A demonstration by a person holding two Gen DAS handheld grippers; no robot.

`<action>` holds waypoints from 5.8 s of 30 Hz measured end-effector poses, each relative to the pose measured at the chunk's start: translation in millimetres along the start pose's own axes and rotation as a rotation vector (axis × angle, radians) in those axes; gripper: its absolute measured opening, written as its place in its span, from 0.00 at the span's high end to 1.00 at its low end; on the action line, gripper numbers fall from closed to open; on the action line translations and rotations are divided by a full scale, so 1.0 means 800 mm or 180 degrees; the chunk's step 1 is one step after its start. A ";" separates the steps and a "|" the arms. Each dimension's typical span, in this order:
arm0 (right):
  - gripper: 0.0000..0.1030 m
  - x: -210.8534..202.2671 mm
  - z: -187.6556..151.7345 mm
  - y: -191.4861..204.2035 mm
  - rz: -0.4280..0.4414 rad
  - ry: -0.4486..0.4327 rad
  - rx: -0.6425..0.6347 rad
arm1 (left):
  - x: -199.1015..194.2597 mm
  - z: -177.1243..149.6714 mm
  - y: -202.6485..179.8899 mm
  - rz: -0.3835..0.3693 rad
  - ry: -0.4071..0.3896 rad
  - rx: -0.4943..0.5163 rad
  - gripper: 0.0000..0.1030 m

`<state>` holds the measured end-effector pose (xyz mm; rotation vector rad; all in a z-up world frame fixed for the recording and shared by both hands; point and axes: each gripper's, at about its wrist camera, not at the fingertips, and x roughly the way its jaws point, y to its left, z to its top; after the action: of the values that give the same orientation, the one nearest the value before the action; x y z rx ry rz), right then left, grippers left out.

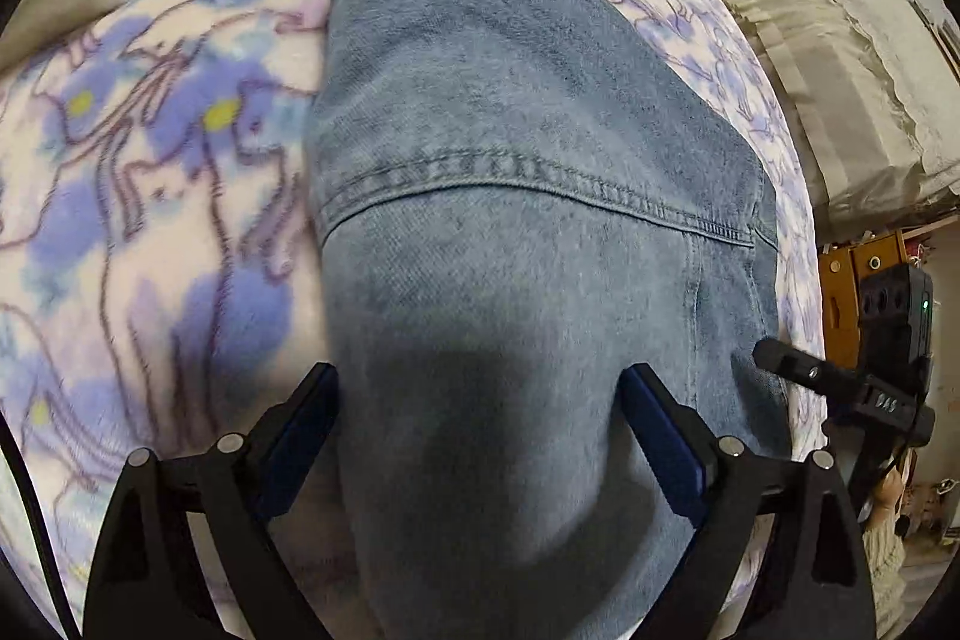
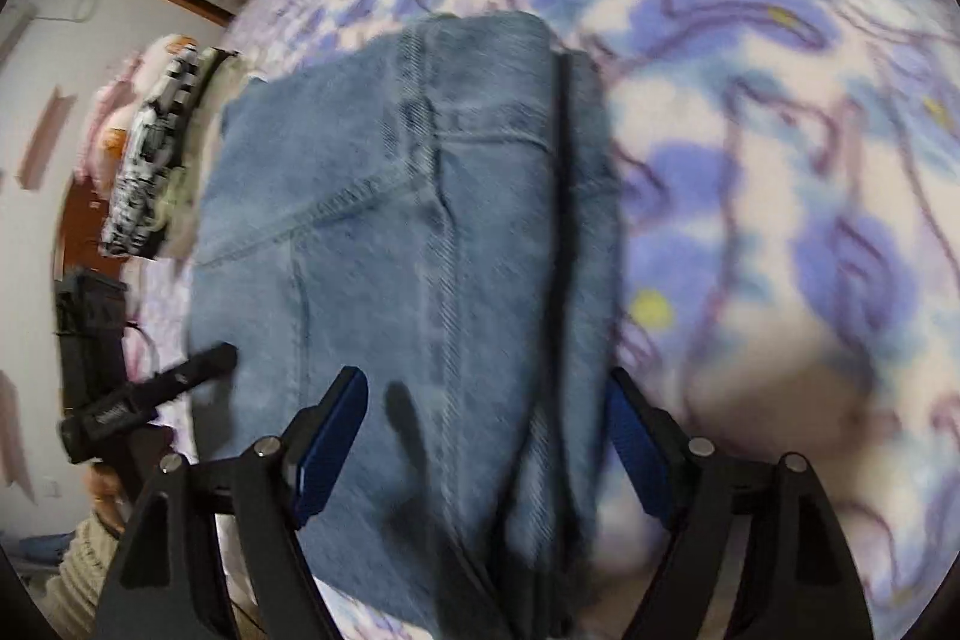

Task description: Fold large clothes

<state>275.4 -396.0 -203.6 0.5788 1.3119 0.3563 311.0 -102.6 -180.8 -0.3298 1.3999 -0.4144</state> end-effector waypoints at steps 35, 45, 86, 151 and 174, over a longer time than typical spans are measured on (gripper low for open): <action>0.82 -0.024 -0.027 0.097 -0.0559 -0.0507 -0.0436 | -0.060 -0.022 -0.056 0.0452 -0.0410 0.0454 0.58; 0.83 -0.068 -0.122 0.216 -0.0454 -0.0608 -0.0710 | -0.188 -0.103 -0.040 0.0555 -0.0526 0.0627 0.59; 0.83 0.144 0.264 0.618 0.0438 -0.0695 -0.1069 | -0.442 0.374 0.326 0.0748 -0.1057 0.0487 0.58; 0.82 0.130 0.128 0.556 -0.0544 -0.0540 -0.1145 | -0.411 0.233 0.245 0.1192 -0.1196 0.0056 0.12; 0.58 -0.081 -0.094 0.517 -0.0610 -0.0921 -0.1184 | -0.466 -0.060 0.076 0.1332 -0.1385 0.0030 0.11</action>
<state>218.7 -82.9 78.6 0.1798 0.9805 0.3338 224.5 126.0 110.8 -0.1020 1.0033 0.0007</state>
